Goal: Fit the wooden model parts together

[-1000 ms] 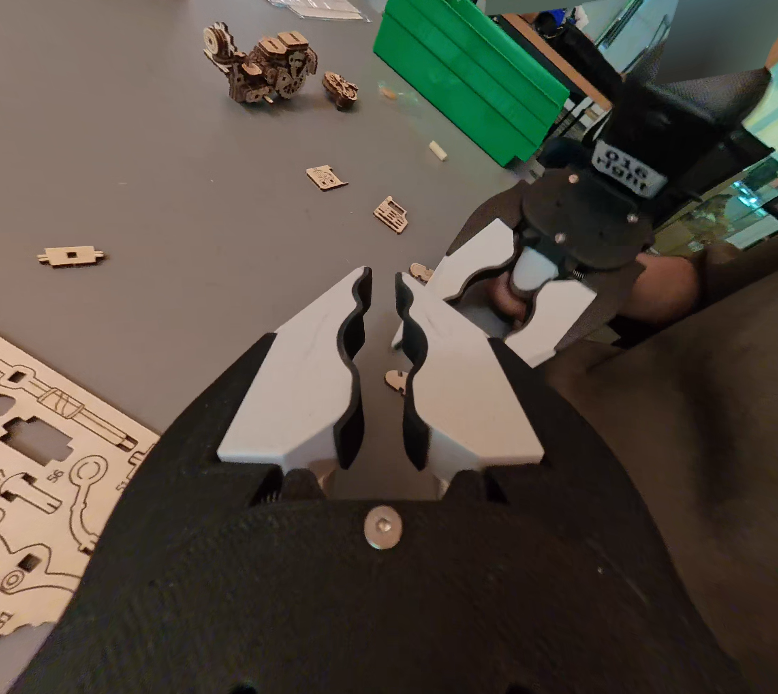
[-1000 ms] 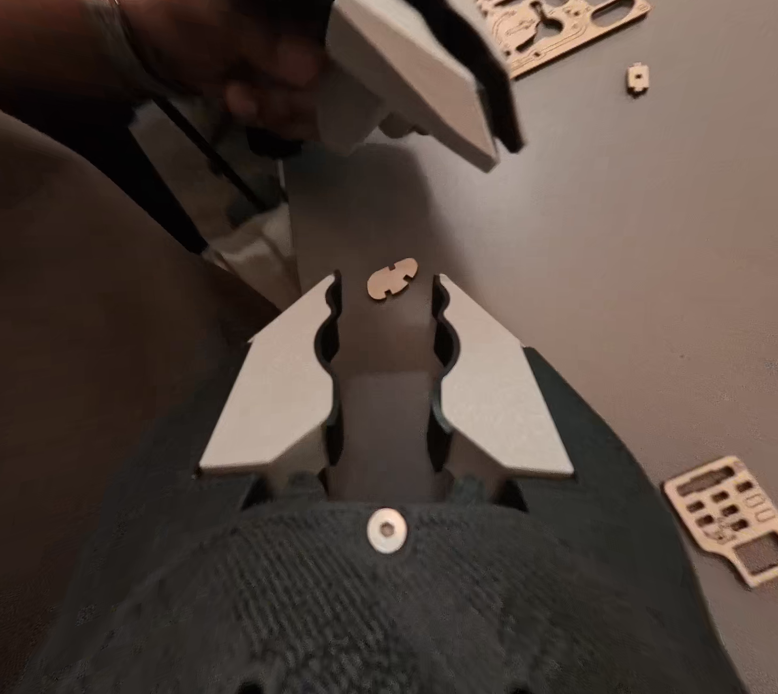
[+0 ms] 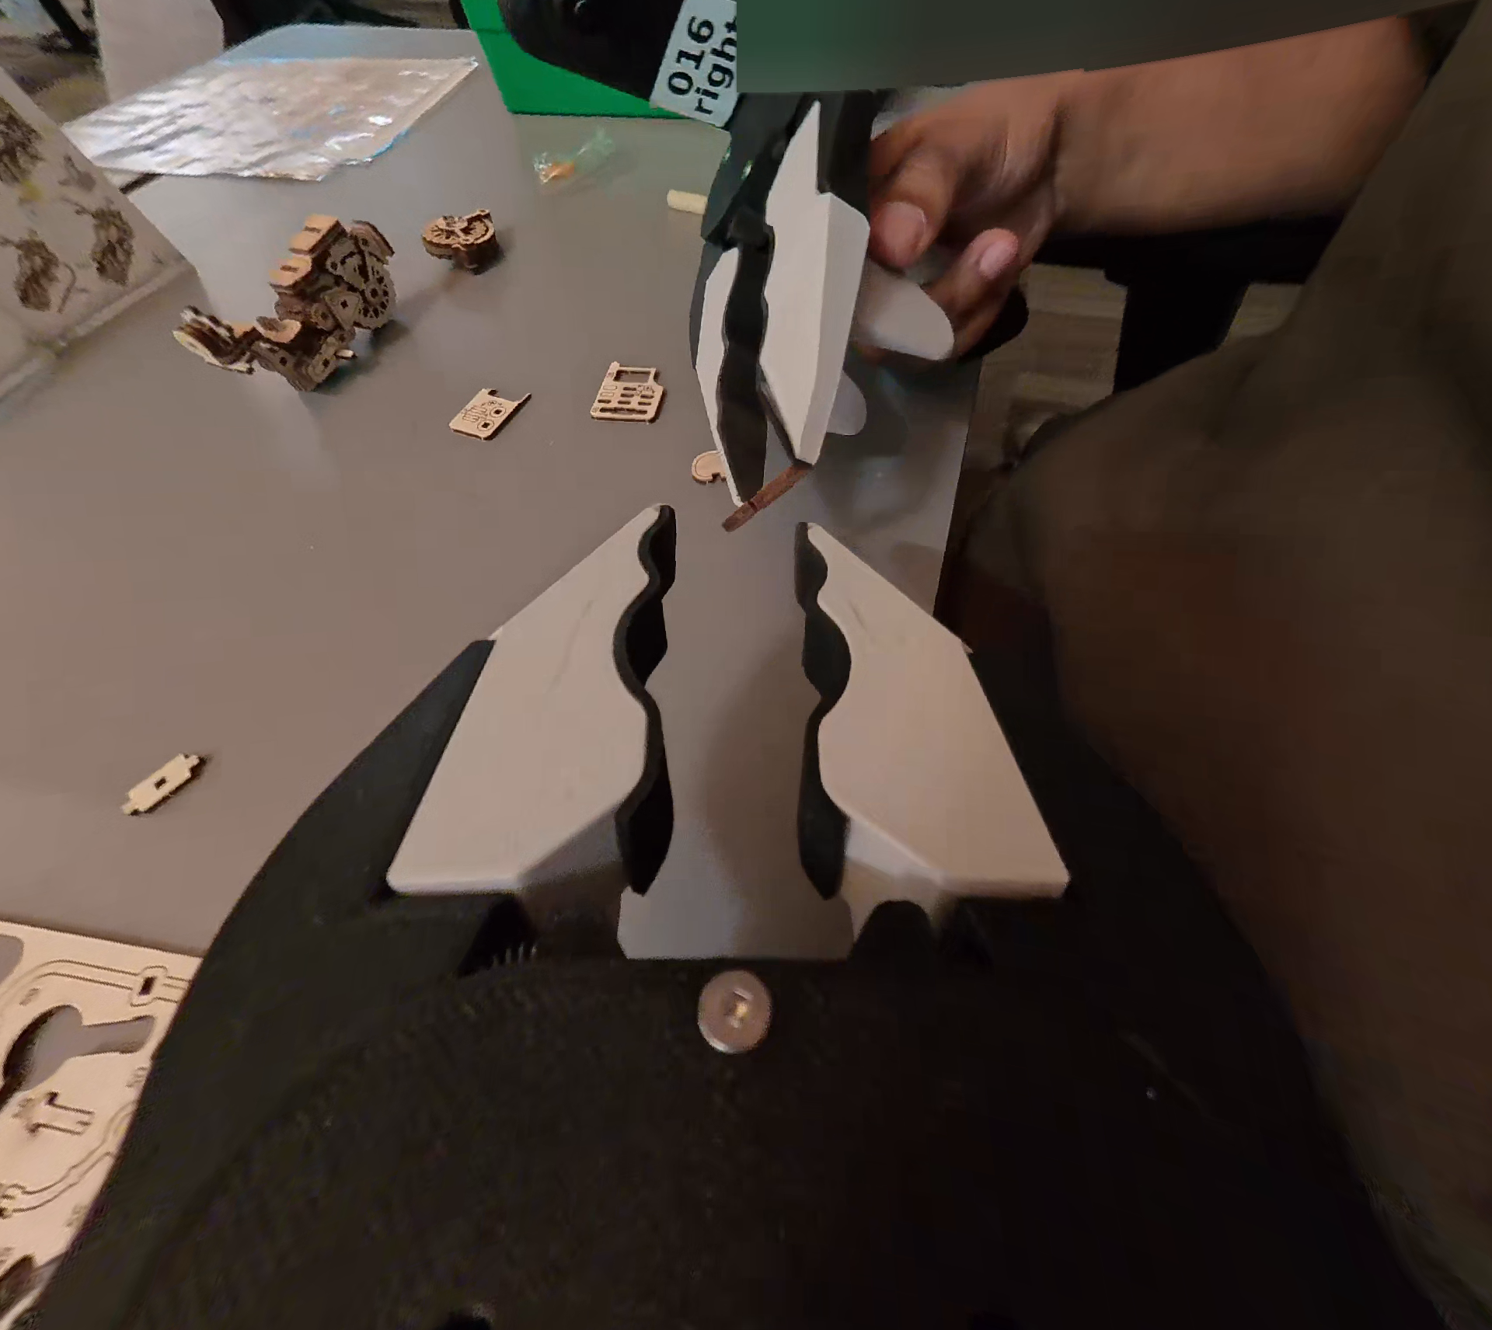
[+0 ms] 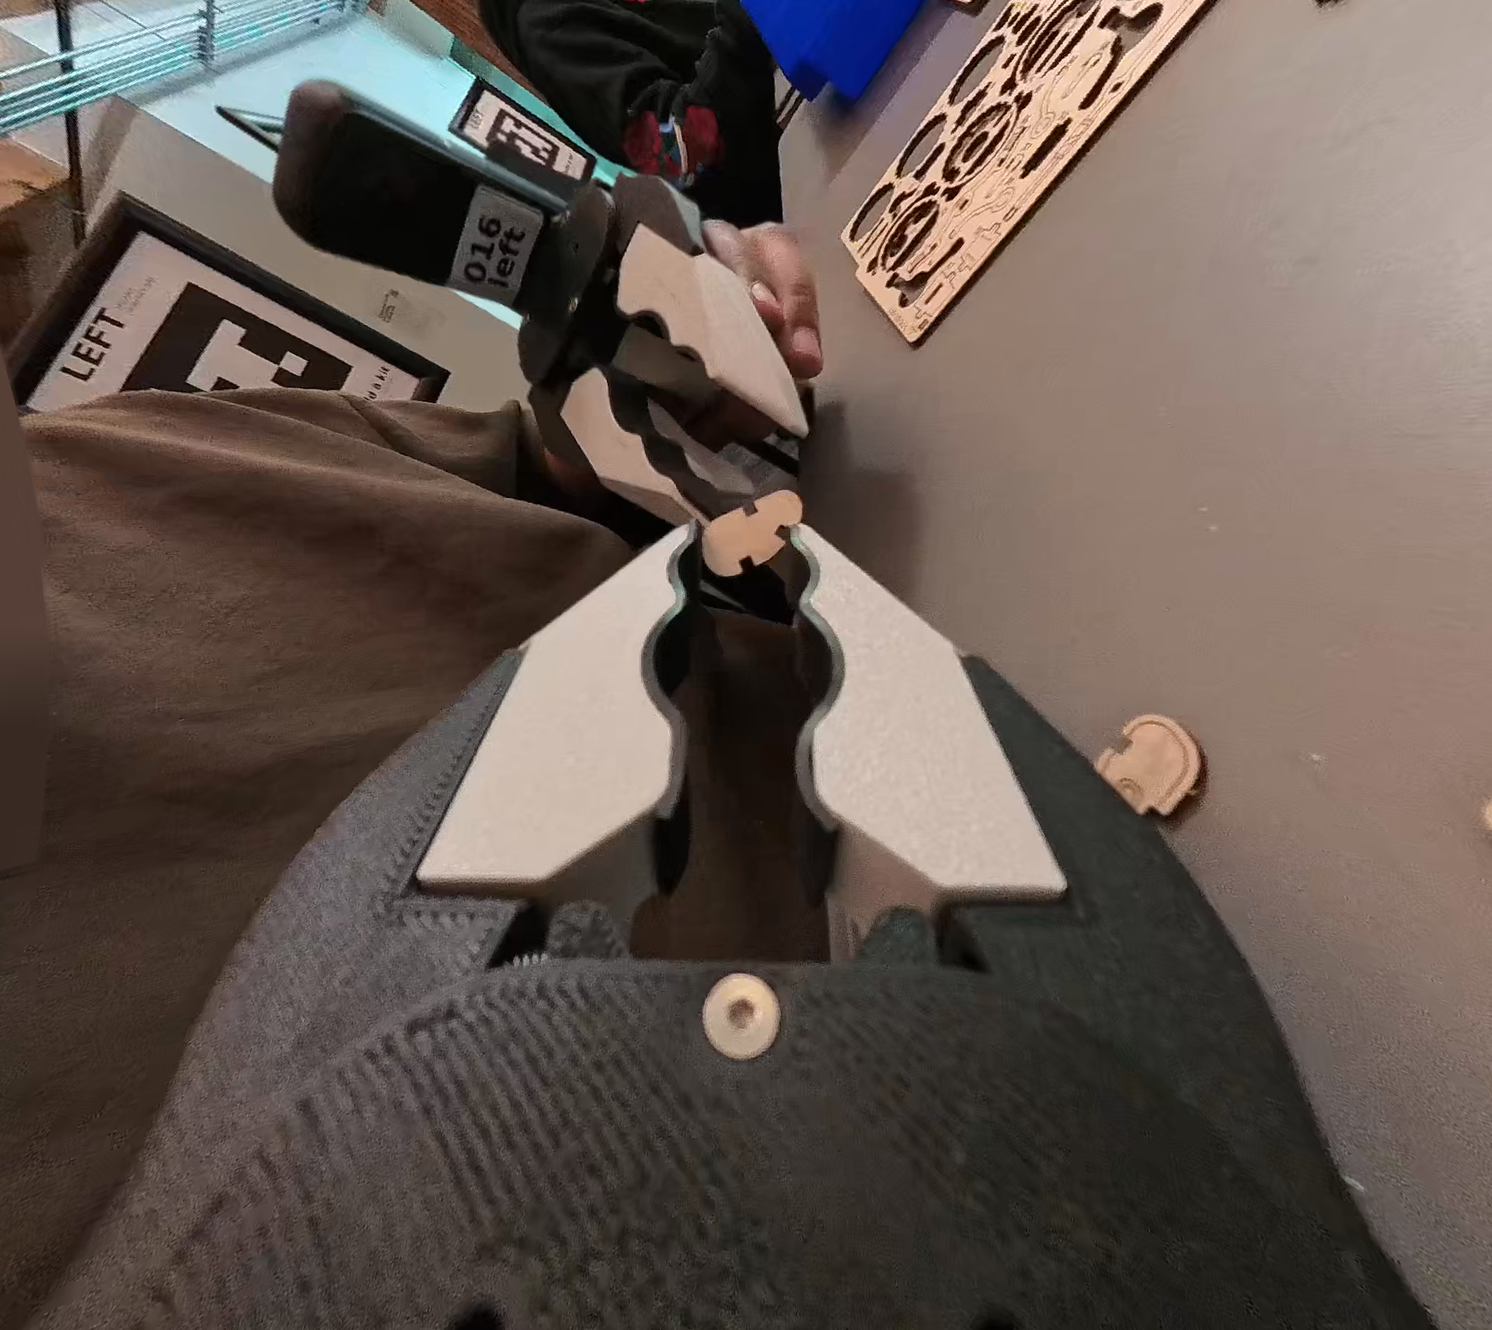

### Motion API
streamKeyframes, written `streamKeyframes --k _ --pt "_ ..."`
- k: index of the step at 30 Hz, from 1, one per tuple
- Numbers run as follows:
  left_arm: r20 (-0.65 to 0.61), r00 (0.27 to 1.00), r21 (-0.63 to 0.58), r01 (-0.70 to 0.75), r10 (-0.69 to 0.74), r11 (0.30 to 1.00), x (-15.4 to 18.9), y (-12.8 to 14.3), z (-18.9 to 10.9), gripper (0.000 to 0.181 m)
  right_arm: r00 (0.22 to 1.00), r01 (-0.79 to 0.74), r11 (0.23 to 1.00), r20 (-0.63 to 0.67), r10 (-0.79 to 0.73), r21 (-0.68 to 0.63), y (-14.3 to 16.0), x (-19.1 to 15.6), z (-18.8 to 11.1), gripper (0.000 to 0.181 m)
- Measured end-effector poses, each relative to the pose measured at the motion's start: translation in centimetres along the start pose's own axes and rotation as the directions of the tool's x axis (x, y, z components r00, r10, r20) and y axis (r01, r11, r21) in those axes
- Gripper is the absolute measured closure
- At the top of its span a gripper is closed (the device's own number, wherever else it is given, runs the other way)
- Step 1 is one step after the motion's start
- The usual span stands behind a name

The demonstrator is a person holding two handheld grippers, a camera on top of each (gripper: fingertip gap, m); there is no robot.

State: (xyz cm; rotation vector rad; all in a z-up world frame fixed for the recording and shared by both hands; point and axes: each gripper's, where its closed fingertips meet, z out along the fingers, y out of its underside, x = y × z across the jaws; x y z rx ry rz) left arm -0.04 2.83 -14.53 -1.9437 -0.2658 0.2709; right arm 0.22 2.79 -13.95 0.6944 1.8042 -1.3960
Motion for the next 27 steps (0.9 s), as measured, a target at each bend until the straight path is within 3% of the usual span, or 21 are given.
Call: streamKeyframes --k 5,11,14,17,19,22,25,27 --pt "0.008 0.998 0.001 -0.069 0.069 0.998 0.9 -0.3 0.3 0.160 0.999 -0.023 1.000 0.027 0.024 -0.019 0.4 -0.4 0.3 0.163" --pt "0.015 0.991 0.007 -0.132 0.132 0.991 1.6 -0.5 0.6 0.180 0.995 -0.067 0.998 0.073 0.067 0.005 0.1 -0.8 0.4 0.163" --pt "0.041 0.999 0.029 -0.017 0.016 0.999 0.7 -1.1 0.7 0.180 0.993 -0.073 0.996 0.093 0.068 0.056 -0.8 -1.0 0.0 0.163" --pt "-0.026 0.957 0.103 0.291 -0.290 0.951 -0.5 -2.2 0.5 0.180 0.999 0.011 0.989 0.045 -0.018 0.151 -2.5 -0.7 -1.1 0.155" --pt "-0.154 0.834 0.140 0.550 -0.530 0.824 -0.9 -3.2 0.2 0.180 0.992 0.126 0.972 -0.045 -0.120 0.198 -3.5 -0.4 -1.8 0.152" --pt "-0.371 0.543 0.150 0.836 -0.753 0.528 -1.5 -4.6 -0.4 0.181 0.927 0.351 0.919 -0.206 -0.314 0.178 -4.0 -0.2 -2.3 0.148" --pt "-0.508 0.271 0.084 0.960 -0.818 0.265 -1.7 -4.7 -0.4 0.180 0.790 0.573 0.814 -0.331 -0.516 0.098 -4.0 -0.4 -2.0 0.145" --pt "-0.564 0.138 0.041 0.989 -0.814 0.140 -1.8 -4.5 -0.4 0.180 0.703 0.673 0.738 -0.356 -0.615 0.052 -3.7 -1.1 -1.6 0.142"
